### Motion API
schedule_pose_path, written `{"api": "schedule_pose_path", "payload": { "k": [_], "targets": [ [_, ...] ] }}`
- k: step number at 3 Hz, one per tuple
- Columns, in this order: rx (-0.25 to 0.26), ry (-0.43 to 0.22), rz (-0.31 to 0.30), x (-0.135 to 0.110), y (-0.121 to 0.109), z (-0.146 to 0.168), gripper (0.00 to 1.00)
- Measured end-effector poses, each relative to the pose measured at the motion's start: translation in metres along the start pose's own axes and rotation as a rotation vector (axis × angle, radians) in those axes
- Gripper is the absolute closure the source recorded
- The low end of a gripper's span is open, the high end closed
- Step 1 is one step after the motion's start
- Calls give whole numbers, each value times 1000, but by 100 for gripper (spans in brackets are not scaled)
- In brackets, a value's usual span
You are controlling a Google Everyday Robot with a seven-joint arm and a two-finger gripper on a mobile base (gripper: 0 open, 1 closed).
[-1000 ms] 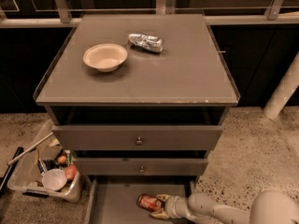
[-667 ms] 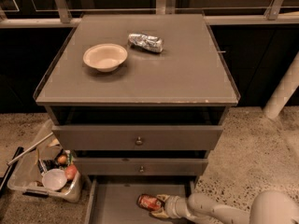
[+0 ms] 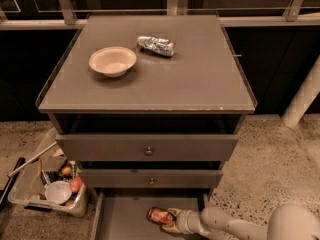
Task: Pick coke can from bottom drawer and place on counter
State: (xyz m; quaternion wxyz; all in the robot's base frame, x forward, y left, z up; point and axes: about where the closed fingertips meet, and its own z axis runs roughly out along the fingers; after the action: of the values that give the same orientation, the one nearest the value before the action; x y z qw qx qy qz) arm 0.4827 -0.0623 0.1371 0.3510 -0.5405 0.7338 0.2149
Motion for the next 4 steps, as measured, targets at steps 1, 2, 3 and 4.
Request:
{"api": "schedule_pose_path", "payload": {
  "k": [1,2,3,4],
  "targets": [
    [-25,-18,-29,-10,6,-11,100],
    [-58,-63,-58,-27,11,-39,100],
    [-62,-88,-105,-45,15,-74,100],
    [-57,-96,-154,-64,17,-110,100]
  ]
}}
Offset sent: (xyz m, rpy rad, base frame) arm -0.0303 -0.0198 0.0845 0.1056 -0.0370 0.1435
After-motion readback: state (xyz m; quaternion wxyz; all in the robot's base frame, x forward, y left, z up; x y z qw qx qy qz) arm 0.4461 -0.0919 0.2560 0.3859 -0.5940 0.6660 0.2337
